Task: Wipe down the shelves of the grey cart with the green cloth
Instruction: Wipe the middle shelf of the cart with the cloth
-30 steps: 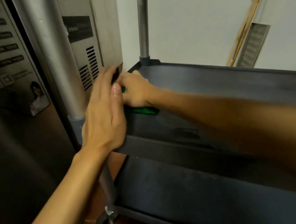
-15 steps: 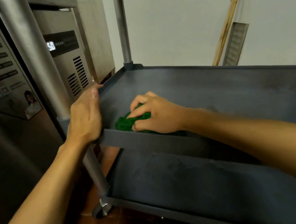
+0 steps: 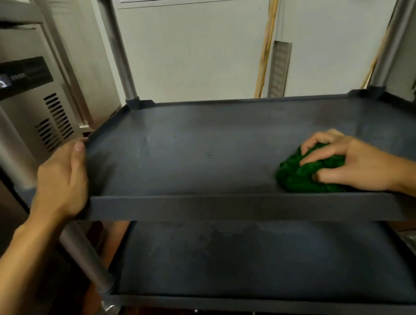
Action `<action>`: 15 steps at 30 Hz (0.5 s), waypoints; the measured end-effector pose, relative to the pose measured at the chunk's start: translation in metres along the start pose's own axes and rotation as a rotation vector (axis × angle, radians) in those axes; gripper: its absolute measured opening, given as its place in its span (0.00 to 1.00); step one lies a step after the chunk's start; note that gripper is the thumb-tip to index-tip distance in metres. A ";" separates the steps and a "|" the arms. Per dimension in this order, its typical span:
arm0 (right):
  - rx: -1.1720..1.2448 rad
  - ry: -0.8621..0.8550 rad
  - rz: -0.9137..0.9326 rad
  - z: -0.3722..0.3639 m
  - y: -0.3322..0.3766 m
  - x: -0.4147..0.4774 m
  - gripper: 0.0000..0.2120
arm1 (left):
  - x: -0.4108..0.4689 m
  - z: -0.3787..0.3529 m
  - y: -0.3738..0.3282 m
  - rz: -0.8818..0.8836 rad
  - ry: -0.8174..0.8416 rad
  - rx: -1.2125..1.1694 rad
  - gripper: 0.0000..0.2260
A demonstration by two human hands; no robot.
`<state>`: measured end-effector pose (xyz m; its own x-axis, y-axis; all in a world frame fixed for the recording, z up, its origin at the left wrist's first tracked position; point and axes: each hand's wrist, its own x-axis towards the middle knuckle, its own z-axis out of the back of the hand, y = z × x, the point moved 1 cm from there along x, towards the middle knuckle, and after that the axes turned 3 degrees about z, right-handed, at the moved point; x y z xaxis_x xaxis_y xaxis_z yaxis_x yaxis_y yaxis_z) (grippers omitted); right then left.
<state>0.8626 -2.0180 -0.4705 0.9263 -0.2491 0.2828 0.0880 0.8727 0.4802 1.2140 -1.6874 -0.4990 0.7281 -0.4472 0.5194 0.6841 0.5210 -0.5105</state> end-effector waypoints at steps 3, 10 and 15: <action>-0.034 -0.071 -0.055 0.005 -0.009 -0.008 0.20 | 0.009 -0.005 -0.019 0.071 0.115 0.056 0.28; -0.152 -0.091 -0.129 0.007 -0.025 -0.003 0.16 | -0.011 -0.092 -0.131 -0.219 0.488 0.124 0.38; -0.354 -0.209 -0.411 0.035 -0.077 0.005 0.17 | -0.009 -0.099 -0.115 -0.175 0.562 0.250 0.43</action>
<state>0.8472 -2.1009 -0.4770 0.7011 -0.6435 0.3073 0.5758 0.7651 0.2884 1.1330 -1.8152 -0.5133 0.5644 -0.8185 0.1075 0.8136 0.5295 -0.2400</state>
